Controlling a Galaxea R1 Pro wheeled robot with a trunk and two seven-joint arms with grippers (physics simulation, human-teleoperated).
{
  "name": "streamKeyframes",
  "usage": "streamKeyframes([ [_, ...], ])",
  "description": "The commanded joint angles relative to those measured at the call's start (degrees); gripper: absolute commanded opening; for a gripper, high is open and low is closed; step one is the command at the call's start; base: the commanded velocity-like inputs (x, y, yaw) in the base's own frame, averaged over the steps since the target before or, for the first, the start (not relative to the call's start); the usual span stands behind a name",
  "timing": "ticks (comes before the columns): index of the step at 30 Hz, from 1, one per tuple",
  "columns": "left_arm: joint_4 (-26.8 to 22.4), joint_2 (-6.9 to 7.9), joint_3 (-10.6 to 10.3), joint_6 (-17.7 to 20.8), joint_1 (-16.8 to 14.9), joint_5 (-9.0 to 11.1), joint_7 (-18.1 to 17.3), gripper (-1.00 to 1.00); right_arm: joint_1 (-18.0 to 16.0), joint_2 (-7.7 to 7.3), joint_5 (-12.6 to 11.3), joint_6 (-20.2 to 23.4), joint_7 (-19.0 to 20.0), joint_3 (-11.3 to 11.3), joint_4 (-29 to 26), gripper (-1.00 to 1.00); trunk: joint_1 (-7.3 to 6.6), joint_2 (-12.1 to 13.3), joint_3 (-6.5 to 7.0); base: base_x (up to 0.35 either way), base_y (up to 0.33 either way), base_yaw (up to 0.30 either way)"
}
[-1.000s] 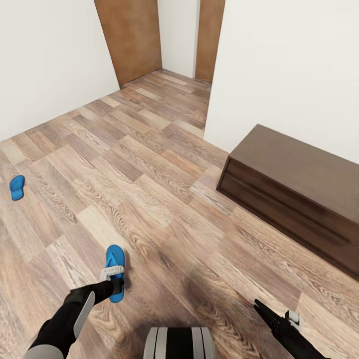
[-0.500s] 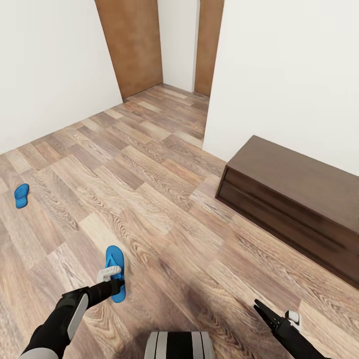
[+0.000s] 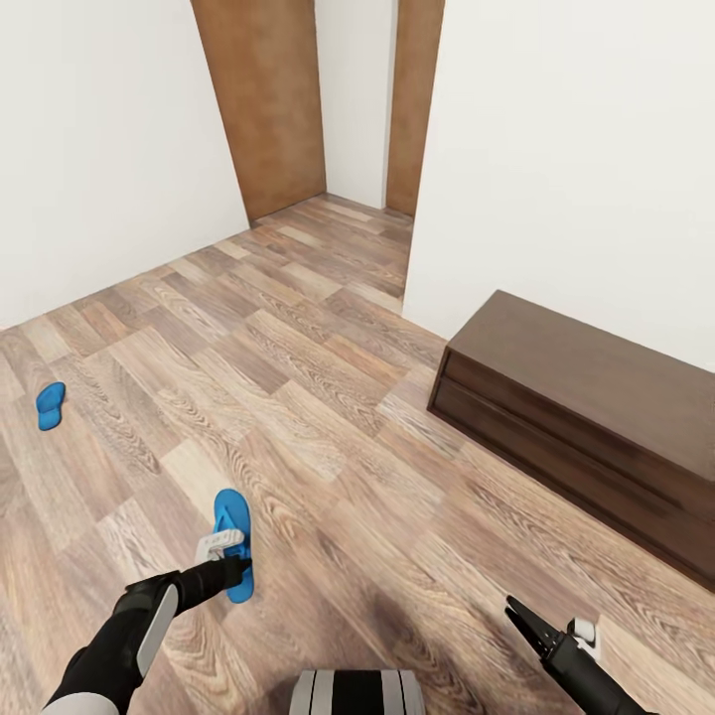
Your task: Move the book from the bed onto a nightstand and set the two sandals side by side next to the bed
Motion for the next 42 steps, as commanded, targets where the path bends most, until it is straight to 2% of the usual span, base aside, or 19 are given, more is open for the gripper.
streamKeyframes([
  [1, -0.03, -0.03, 0.08, 0.49, -0.02, 0.43, -0.11, -1.0, -0.02, 0.0, -0.26, 0.54, 0.1, -0.01, 0.01, 1.0, -0.03, 0.0, 0.19, 0.0, 0.0, 0.0],
  [17, 0.93, -0.27, 0.15, 0.34, 0.06, 0.93, -0.18, -1.0, -0.02, -0.08, 0.03, 0.46, -0.39, -0.02, 0.01, 1.0, -0.45, 0.22, 3.73, 0.0, 0.0, 0.0],
  [22, 0.83, -1.39, 0.12, -0.1, 0.07, 0.94, -0.15, -1.0, -0.02, -0.11, -0.21, 0.45, -0.11, -0.12, 0.01, 1.0, -0.58, 0.28, 4.84, 0.0, 0.0, 0.0],
  [38, 0.82, -2.92, 0.06, 0.21, 0.07, 0.85, -0.11, -1.0, -0.02, -0.08, -0.18, 0.45, -0.31, -0.18, 0.01, 1.0, -0.99, 0.5, 8.39, 0.0, 0.0, 0.0],
  [42, 0.89, -3.77, 0.03, 0.32, 0.07, 0.8, -0.09, -1.0, -0.02, -0.08, 0.0, 0.45, -0.4, -0.18, 0.04, 1.0, -1.09, 0.55, 9.27, 0.0, 0.0, 0.0],
])
